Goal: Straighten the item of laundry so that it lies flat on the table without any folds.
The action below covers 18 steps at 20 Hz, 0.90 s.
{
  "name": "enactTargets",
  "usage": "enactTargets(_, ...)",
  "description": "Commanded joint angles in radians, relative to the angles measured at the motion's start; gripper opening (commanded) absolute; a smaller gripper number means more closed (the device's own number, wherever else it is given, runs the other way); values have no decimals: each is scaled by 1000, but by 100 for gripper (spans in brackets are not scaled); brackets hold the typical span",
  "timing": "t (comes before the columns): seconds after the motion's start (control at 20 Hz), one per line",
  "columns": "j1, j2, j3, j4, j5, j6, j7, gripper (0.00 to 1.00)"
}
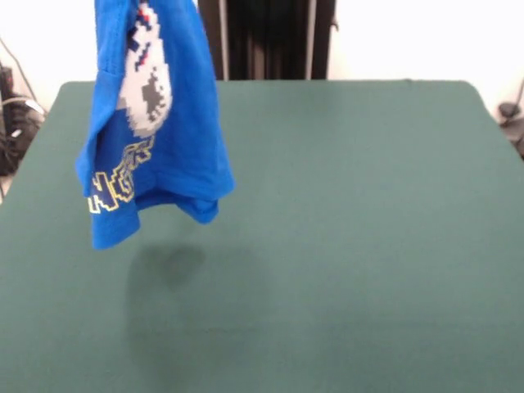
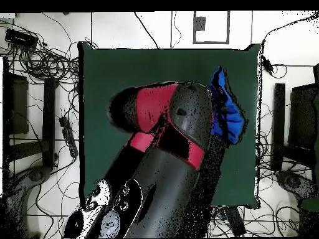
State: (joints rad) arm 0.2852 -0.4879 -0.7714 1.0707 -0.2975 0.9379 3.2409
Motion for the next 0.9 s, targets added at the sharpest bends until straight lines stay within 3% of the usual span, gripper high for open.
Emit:
enactTargets(0.05, 12, 4, 206, 98, 109, 14, -10, 0)
enactTargets(0.5, 6, -15, 263, 107, 150, 17, -46, 0)
enactTargets(0.9, 58, 4, 257, 88, 177, 59, 44, 0)
